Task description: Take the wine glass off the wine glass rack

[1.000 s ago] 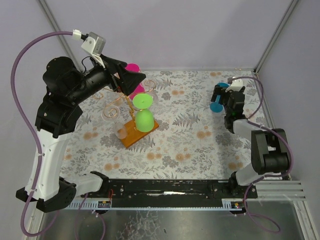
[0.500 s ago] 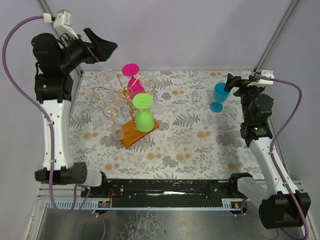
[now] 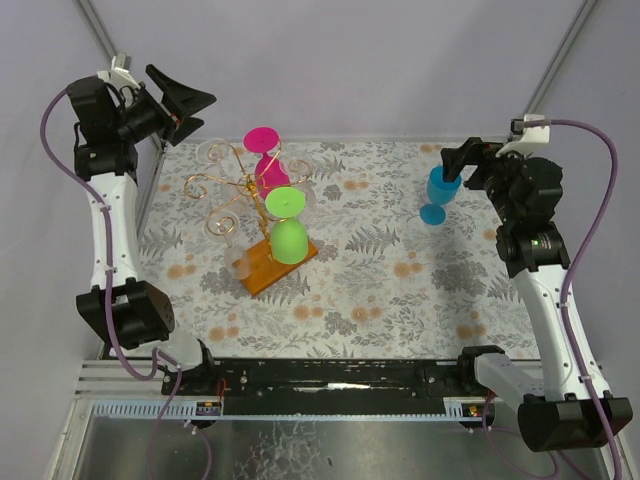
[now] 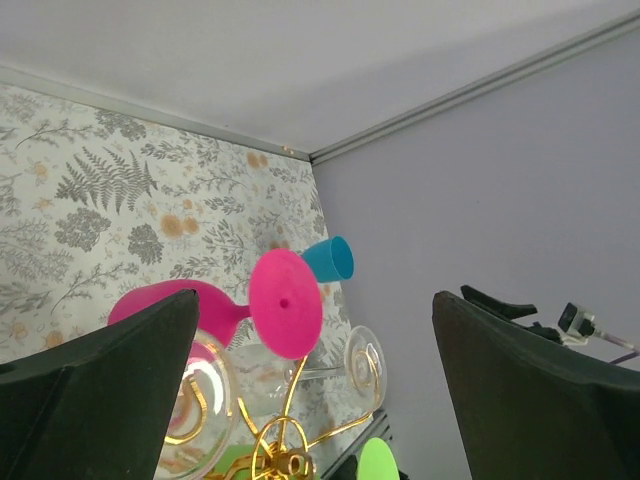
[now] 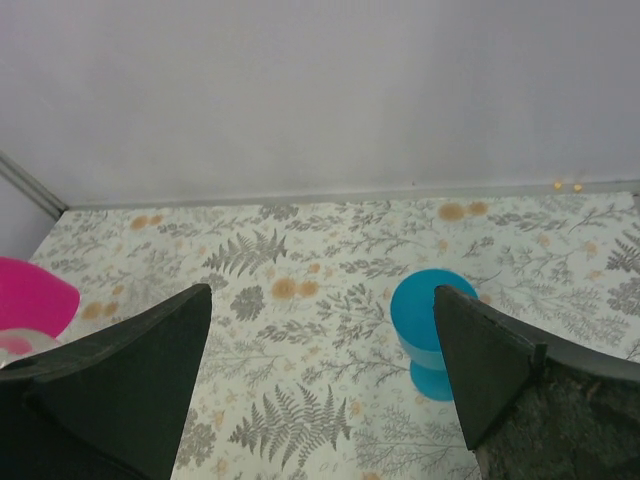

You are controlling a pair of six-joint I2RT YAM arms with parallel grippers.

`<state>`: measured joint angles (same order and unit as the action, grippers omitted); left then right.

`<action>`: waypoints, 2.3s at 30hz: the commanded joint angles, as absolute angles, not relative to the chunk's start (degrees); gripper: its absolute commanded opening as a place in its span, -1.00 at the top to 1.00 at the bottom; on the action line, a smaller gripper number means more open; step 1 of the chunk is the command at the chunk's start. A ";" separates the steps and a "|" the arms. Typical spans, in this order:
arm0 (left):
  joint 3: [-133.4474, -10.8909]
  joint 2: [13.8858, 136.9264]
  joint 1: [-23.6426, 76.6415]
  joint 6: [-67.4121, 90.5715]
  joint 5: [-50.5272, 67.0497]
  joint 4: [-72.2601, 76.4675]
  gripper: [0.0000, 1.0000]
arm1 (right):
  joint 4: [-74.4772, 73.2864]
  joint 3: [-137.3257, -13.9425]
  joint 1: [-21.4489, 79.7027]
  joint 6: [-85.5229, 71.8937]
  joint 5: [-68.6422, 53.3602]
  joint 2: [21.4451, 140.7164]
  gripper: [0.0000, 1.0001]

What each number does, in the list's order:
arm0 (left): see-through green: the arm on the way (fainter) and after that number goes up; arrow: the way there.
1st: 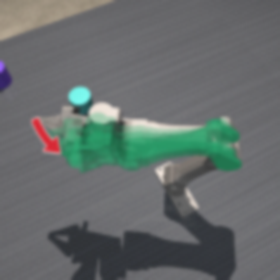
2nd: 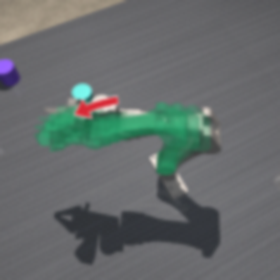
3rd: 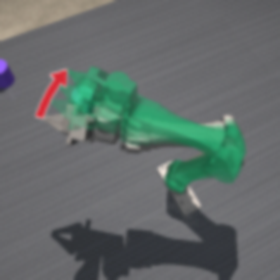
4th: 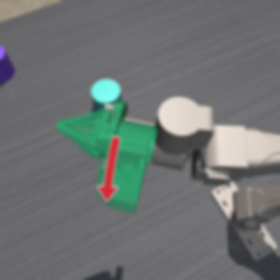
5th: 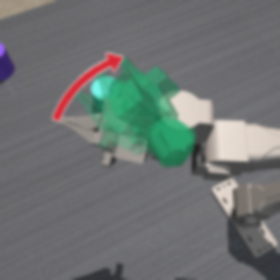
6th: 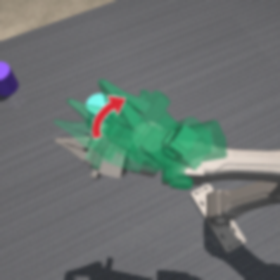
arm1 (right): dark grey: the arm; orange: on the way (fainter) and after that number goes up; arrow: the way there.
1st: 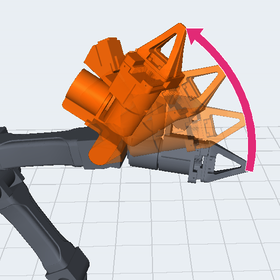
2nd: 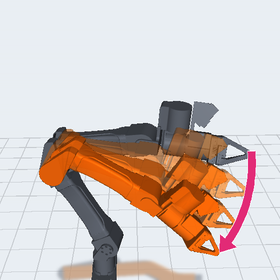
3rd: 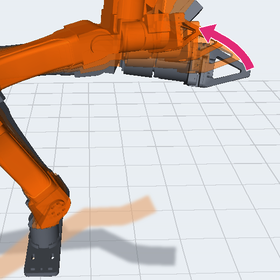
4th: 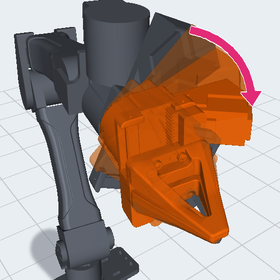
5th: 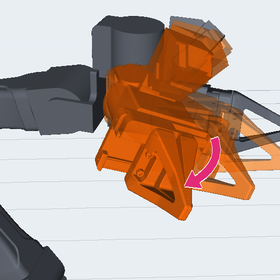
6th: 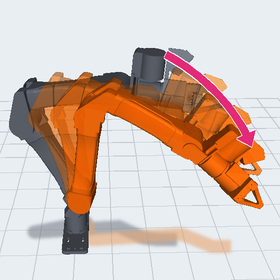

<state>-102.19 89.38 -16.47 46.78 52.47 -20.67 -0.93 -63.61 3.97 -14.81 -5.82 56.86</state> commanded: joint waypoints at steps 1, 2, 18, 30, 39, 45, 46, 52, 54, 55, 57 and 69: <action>-99.83 87.63 -20.32 50.17 55.99 -16.25 -1.00 | -7.17 -68.09 3.77 -16.40 -10.43 58.77 -0.98; -99.48 87.57 -21.02 50.18 56.21 -16.44 -1.00 | -7.41 -68.29 3.73 -16.73 -11.21 59.14 -0.98; -88.82 84.26 -24.46 50.35 62.62 -17.45 -0.57 | -8.19 -69.97 3.74 -16.75 -14.98 62.02 -0.98; -86.26 84.05 -24.49 48.60 63.43 -19.26 -0.22 | -8.92 -69.79 3.77 -16.10 -15.38 62.31 -0.98; -84.20 83.89 -24.43 47.29 64.27 -19.86 -0.03 | -8.45 -69.86 3.77 -16.13 -15.53 62.74 -0.98; -84.55 84.86 -24.48 47.46 64.97 -19.62 0.20 | -8.29 -70.24 3.76 -16.34 -15.56 63.36 -0.98; -84.55 84.96 -24.44 47.46 65.02 -19.60 0.24 | -8.17 -70.23 3.77 -16.39 -15.56 63.44 -0.98; -84.55 85.98 -24.45 47.20 66.05 -19.60 0.44 | -8.10 -70.23 3.78 -16.69 -15.32 63.68 -0.98; -84.63 86.30 -24.44 47.11 66.17 -19.60 0.53 | -8.16 -70.23 3.78 -16.70 -15.22 63.63 -0.98; -84.74 86.41 -24.46 47.11 66.37 -19.60 0.59 | -8.09 -70.28 3.78 -16.73 -15.14 63.68 -0.98; -84.81 86.64 -24.47 47.11 66.61 -19.60 0.76 | -8.17 -70.30 3.78 -16.71 -15.11 63.76 -0.98; -83.52 84.85 -24.47 53.51 67.57 -14.23 1.00 | -8.67 -70.12 3.78 -16.80 -15.18 63.31 -0.98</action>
<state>-84.29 86.52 -24.27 48.84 65.28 -20.21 -10.07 -67.33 3.97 -16.93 -14.57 63.92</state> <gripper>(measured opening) 0.021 0.987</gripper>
